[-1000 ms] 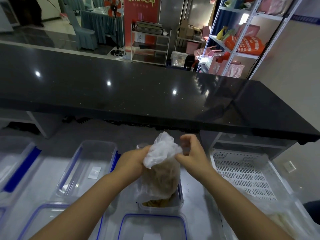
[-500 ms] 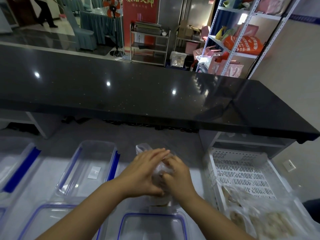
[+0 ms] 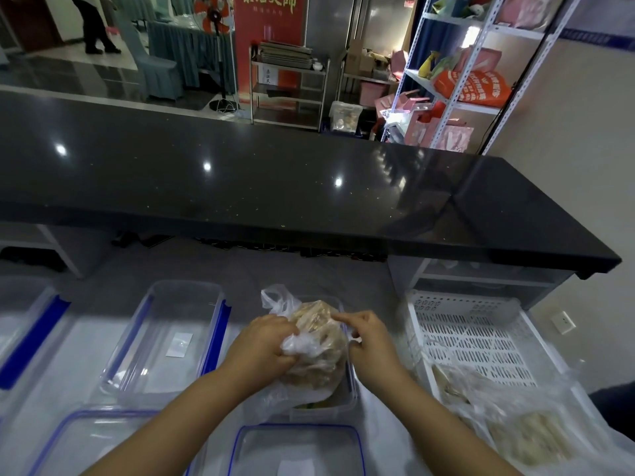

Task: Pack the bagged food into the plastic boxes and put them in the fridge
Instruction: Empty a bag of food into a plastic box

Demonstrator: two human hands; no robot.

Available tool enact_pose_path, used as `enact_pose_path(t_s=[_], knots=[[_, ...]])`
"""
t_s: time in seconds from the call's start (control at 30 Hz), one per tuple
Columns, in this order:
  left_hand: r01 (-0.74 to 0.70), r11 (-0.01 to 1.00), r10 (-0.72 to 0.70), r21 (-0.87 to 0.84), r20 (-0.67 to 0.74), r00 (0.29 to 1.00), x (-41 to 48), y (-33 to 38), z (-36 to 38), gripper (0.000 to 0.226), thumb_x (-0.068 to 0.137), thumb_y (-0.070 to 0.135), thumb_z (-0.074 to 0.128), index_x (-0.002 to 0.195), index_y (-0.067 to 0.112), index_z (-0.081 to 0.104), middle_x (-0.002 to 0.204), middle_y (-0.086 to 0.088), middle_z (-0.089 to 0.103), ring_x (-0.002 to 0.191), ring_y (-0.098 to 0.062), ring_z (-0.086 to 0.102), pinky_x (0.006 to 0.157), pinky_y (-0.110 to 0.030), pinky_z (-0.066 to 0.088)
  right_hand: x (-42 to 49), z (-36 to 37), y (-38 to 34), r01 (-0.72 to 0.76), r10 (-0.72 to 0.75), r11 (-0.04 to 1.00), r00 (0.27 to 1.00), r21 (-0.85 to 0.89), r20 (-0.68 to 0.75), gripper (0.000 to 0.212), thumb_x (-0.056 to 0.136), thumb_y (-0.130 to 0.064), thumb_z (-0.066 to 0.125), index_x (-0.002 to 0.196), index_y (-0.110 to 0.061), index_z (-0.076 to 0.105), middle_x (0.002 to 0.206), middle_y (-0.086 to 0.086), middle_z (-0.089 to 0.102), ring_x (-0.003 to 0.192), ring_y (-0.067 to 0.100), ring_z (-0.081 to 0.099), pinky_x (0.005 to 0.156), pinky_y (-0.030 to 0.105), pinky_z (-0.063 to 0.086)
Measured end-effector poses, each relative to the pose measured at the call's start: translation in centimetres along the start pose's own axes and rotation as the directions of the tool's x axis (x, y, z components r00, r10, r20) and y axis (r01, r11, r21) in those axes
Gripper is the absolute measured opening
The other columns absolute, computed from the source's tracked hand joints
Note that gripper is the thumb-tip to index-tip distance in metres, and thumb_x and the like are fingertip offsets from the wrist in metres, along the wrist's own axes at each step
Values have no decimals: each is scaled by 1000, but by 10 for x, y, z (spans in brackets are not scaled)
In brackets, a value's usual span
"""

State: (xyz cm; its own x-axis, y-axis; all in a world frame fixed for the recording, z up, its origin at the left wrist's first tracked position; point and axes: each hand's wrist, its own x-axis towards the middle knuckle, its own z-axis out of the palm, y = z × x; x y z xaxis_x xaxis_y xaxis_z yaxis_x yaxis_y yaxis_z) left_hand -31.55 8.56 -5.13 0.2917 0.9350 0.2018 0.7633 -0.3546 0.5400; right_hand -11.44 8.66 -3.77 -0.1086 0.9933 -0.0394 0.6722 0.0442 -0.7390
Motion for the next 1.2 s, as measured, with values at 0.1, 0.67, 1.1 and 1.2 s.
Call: enact_pose_path(t_s=[0.1,0.67,1.1,1.2], knots=[[11,995,-13,-95,-26,1000,-1,1,0,35,64,44,53,77,14,67,74,8,58,71,-5,50,59,-10,29,5,5,4,-27,28,1000,997,-10,70,35,86,-2,56,98,-33,66,92,-13,44,79,9,50,74,14,44],[205,836,-204,-509,59,977,14,34,10,24,84,28,65,96,40,48,113,20,38,98,-2,49,74,-10,42,23,-24,-39,6,14,951,998,310,-64,26,84,3,58,72,-20,62,76,-5,63,71,6,60,61,15,48],[134,950,-116,-281,78,990,9,15,8,39,84,21,63,119,34,54,117,20,52,105,-4,55,85,-21,47,27,0,-26,66,-46,995,972,-81,230,50,98,-19,43,145,-24,30,155,-6,20,142,9,18,110,21,17],[101,955,-109,-278,-15,994,-1,14,3,46,83,18,65,126,29,52,121,25,40,113,4,40,94,-13,34,21,6,-21,117,-80,983,966,-143,246,43,100,-20,39,142,-21,37,153,-4,29,142,9,19,112,21,15]])
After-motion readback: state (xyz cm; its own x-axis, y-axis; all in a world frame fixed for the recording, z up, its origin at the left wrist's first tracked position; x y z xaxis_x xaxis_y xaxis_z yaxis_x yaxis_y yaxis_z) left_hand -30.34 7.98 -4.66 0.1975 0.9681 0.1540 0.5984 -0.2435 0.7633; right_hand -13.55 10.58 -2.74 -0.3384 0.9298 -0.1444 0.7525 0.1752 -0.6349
